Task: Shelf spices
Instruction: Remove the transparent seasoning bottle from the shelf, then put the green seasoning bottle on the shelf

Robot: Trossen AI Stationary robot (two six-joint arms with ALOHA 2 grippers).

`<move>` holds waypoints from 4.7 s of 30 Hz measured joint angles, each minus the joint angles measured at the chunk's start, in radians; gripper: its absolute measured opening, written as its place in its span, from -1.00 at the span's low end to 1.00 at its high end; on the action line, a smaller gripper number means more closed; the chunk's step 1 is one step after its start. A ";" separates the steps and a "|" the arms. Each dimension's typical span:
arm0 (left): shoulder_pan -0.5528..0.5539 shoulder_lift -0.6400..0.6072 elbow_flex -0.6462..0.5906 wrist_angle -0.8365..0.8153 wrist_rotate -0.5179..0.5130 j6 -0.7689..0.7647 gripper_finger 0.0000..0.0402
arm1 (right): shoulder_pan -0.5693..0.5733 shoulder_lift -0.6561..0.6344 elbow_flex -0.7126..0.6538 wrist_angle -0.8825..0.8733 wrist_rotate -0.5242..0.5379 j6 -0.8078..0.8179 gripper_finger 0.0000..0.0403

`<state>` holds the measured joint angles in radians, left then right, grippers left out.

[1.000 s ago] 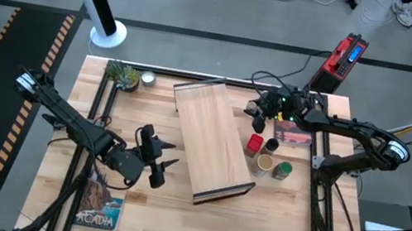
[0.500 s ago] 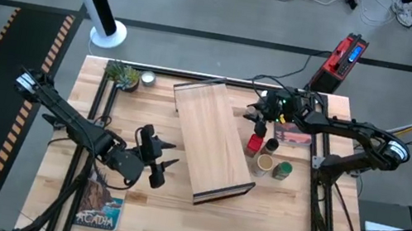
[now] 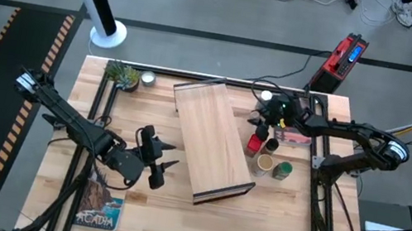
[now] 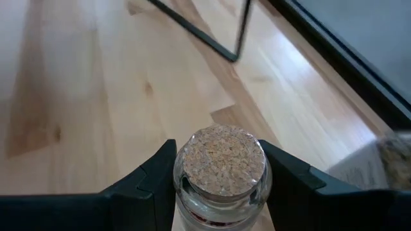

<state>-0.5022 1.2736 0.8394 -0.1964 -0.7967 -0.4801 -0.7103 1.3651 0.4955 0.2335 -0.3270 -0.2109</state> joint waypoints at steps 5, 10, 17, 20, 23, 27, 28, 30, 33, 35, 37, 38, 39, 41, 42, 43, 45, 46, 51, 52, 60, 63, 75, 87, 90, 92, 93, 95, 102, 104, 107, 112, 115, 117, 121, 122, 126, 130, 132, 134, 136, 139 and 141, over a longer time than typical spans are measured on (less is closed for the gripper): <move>0.000 0.000 0.000 -0.003 0.001 0.000 0.01 | -0.011 0.000 -0.023 0.037 0.011 0.020 -0.20; 0.000 0.000 0.000 -0.003 0.003 -0.004 0.01 | -0.024 0.000 -0.023 0.040 0.014 0.045 -0.20; 0.000 0.000 0.000 -0.002 0.018 -0.008 0.01 | -0.060 0.000 -0.029 0.033 0.007 0.057 -0.20; 0.000 0.000 0.000 -0.002 0.019 -0.008 0.01 | -0.077 0.000 -0.031 0.034 -0.029 0.048 -0.20; 0.000 0.000 0.000 -0.002 0.019 -0.006 0.01 | -0.094 0.000 -0.037 0.032 -0.048 0.034 -0.20; 0.000 0.000 0.000 -0.002 0.021 -0.008 0.01 | -0.113 0.000 -0.053 0.026 -0.047 0.041 -0.20; -0.001 0.000 0.000 -0.002 0.021 -0.011 0.01 | -0.115 0.000 -0.059 0.027 -0.047 0.047 -0.19; -0.001 0.000 0.000 -0.002 0.021 -0.011 0.01 | -0.117 0.000 -0.073 0.028 -0.047 0.046 -0.18; -0.001 0.000 0.000 -0.002 0.021 -0.010 0.01 | -0.120 0.000 -0.089 0.039 -0.047 0.038 -0.19; -0.001 0.000 0.000 -0.002 0.021 -0.009 0.01 | -0.122 0.000 -0.092 0.042 -0.047 0.031 -0.19; -0.001 0.000 0.000 -0.002 0.021 -0.008 0.01 | -0.126 0.000 -0.093 0.044 -0.047 0.027 -0.19; 0.000 0.000 0.000 -0.002 0.021 -0.008 0.01 | -0.129 0.000 -0.093 0.050 -0.047 0.027 -0.19; 0.000 0.000 0.000 -0.002 0.021 -0.008 0.01 | -0.132 0.000 -0.094 0.061 -0.047 0.028 -0.18; 0.000 0.000 0.000 -0.002 0.021 -0.008 0.01 | -0.135 0.000 -0.094 0.084 -0.047 0.028 -0.17; 0.000 0.000 0.000 -0.002 0.021 -0.006 0.01 | -0.136 0.000 -0.094 0.094 -0.047 0.028 -0.16; 0.000 0.000 0.000 -0.002 0.021 -0.003 0.01 | -0.135 0.000 -0.093 0.102 -0.047 0.028 -0.17; 0.000 0.000 0.000 -0.002 0.021 -0.003 0.01 | -0.135 0.000 -0.087 0.102 -0.047 0.029 -0.18; 0.000 0.000 0.000 -0.002 0.021 -0.003 0.01 | -0.135 0.000 -0.084 0.101 -0.048 0.033 -0.18; 0.000 0.000 0.000 -0.002 0.021 -0.003 0.01 | -0.135 0.000 -0.069 0.102 -0.063 0.044 -0.17; 0.000 0.000 0.000 -0.002 0.021 -0.003 0.01 | -0.135 0.000 -0.066 0.102 -0.064 0.049 -0.17; 0.000 0.000 0.000 -0.002 0.021 0.000 0.01 | -0.135 0.000 -0.067 0.107 -0.065 0.061 -0.16; 0.000 0.000 0.000 -0.002 0.021 0.000 0.01 | -0.134 0.000 -0.088 0.147 -0.065 0.065 -0.16; 0.000 0.000 0.000 -0.001 0.021 0.000 0.01 | -0.134 0.000 -0.160 0.169 -0.038 0.097 -0.13; 0.000 0.000 0.000 0.001 0.021 0.000 0.01 | -0.134 0.000 -0.132 0.168 -0.039 0.115 0.25; 0.000 0.000 0.000 0.000 0.022 0.000 0.01 | -0.134 -0.002 -0.122 0.167 -0.042 0.115 0.35; 0.000 0.000 0.000 -0.002 0.022 0.000 0.01 | -0.134 -0.012 -0.114 0.165 -0.051 0.125 0.40; 0.000 0.000 0.000 -0.002 0.022 0.000 0.01 | -0.134 -0.022 -0.109 0.164 -0.063 0.134 0.42; -0.001 0.000 0.000 -0.002 0.028 0.000 0.01 | -0.134 -0.049 -0.098 0.165 -0.078 0.147 0.45; -0.001 0.000 0.000 0.001 0.056 0.001 0.01 | -0.132 -0.226 -0.034 0.003 -0.123 0.151 0.42; -0.001 0.000 0.000 0.009 0.072 0.021 0.01 | -0.123 -0.290 -0.018 -0.045 -0.169 0.156 0.39; -0.001 0.000 0.000 0.040 0.102 0.083 0.01 | -0.103 -0.393 -0.004 -0.080 -0.255 0.180 0.34; -0.001 0.000 0.000 0.119 0.105 0.174 0.01 | -0.060 -0.570 0.005 -0.096 -0.386 0.249 0.27; 0.002 0.000 0.000 0.156 0.100 0.191 0.01 | -0.021 -0.661 0.005 -0.107 -0.426 0.302 0.23; 0.006 0.000 0.000 0.166 0.076 0.190 0.01 | 0.012 -0.712 0.005 -0.129 -0.439 0.331 0.21; 0.025 0.000 0.000 0.169 0.036 0.172 0.01 | 0.090 -0.797 0.005 -0.235 -0.426 0.373 0.16; 0.034 0.000 0.002 0.162 0.042 0.162 0.01 | 0.110 -0.816 0.004 -0.278 -0.405 0.376 0.15; 0.060 0.000 0.031 0.139 0.083 0.139 0.01 | 0.182 -0.883 0.005 -0.469 -0.271 0.368 0.12; 0.064 0.000 0.057 0.124 0.086 0.157 0.01 | 0.243 -0.937 0.036 -0.628 -0.189 0.358 0.11; 0.064 0.000 0.075 0.115 0.079 0.160 0.01 | 0.271 -0.959 0.048 -0.641 -0.187 0.380 0.12; 0.064 0.000 0.092 0.088 0.077 0.161 0.01 | 0.297 -0.974 0.056 -0.648 -0.186 0.404 0.12; 0.064 0.000 0.112 0.052 0.075 0.161 0.01 | 0.321 -0.981 0.059 -0.649 -0.184 0.424 0.11; 0.064 0.000 0.144 0.004 0.072 0.159 0.01 | 0.357 -0.977 0.059 -0.661 -0.185 0.448 0.09; 0.064 0.000 0.164 -0.037 0.072 0.157 0.01 | 0.384 -0.967 0.064 -0.701 -0.177 0.451 0.09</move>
<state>-0.4385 1.2736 1.0038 -0.2331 -0.7246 -0.3232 -0.3268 0.3979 0.5591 -0.4676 -0.5039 0.2404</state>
